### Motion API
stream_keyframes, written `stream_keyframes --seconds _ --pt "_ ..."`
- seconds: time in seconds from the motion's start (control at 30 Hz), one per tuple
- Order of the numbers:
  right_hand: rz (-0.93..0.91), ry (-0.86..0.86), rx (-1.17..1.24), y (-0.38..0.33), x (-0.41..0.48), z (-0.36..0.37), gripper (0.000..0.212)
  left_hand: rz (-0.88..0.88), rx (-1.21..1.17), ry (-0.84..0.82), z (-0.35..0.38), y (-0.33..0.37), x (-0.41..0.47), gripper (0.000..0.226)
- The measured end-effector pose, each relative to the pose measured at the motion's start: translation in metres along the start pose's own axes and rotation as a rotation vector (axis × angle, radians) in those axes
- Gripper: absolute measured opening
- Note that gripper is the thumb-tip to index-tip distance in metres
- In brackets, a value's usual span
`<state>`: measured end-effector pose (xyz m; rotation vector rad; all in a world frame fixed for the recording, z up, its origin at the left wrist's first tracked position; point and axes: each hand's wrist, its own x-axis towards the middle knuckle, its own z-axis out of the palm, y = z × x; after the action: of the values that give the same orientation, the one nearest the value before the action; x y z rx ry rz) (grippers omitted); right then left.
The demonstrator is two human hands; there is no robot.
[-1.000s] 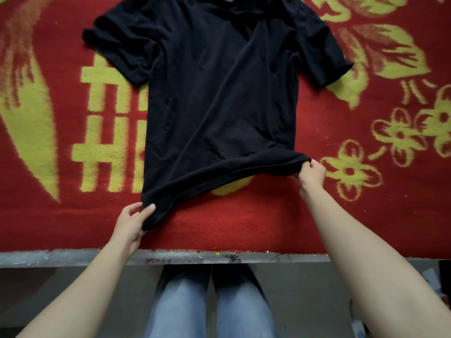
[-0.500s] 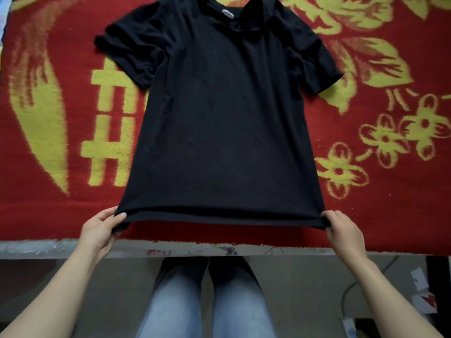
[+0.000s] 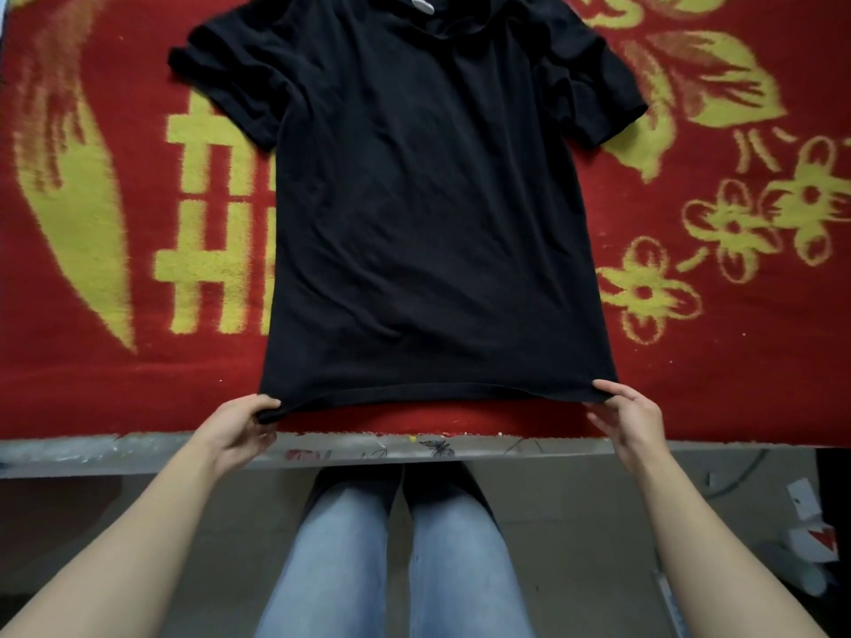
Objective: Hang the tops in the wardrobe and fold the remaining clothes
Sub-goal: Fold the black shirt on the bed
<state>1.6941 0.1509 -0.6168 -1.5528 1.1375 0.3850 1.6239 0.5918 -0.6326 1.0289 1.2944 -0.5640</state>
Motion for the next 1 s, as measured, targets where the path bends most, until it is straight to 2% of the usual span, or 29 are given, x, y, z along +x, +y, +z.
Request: stream_keyframes --seconds 0.07,0.2,0.3,0.4,0.5,0.57,0.67,0.73,0.8,0.83,0.9,1.0 --pt "0.001 0.016 0.082 0.001 -0.001 0.001 0.032 0.063 -0.074 0.05 0.003 0.002 -0.001 0.022" --pt "0.001 0.111 0.391 -0.009 -0.002 0.007 0.017 0.186 -0.344 0.07 0.005 0.004 -0.002 0.017" --pt "-0.061 0.084 0.569 -0.019 0.001 0.006 0.025 0.266 -0.501 0.015 0.003 0.014 -0.003 0.019" --pt "-0.031 0.084 0.579 -0.014 0.002 0.006 0.032 0.292 -0.335 0.115 0.004 0.007 0.0 0.021" --pt "0.014 0.171 0.327 0.002 0.006 0.014 0.027 0.257 -0.001 0.22 -0.004 -0.01 0.009 0.022" --pt "-0.01 0.225 0.148 0.006 0.011 0.019 0.025 0.276 0.116 0.277 -0.008 -0.01 0.016 0.025" --pt "-0.044 0.278 0.07 0.008 0.017 0.027 0.029 0.315 0.311 0.374 -0.01 -0.005 0.023 0.024" --pt "0.003 0.247 0.123 0.01 0.018 0.034 0.041 0.277 0.266 0.314 -0.004 -0.004 0.026 0.019" --pt "0.117 0.151 0.32 0.013 0.02 0.039 0.057 0.215 0.091 0.183 0.004 -0.002 0.025 0.014" --pt "0.169 0.112 0.409 0.013 0.02 0.043 0.056 0.203 0.055 0.136 0.008 0.0 0.025 0.009" --pt "0.224 0.06 0.448 0.01 0.017 0.049 0.031 0.202 0.091 0.096 0.012 0.001 0.026 0.007" --pt "0.229 -0.008 0.252 0.011 0.016 0.05 0.023 0.173 0.12 0.115 0.016 -0.003 0.025 0.015"
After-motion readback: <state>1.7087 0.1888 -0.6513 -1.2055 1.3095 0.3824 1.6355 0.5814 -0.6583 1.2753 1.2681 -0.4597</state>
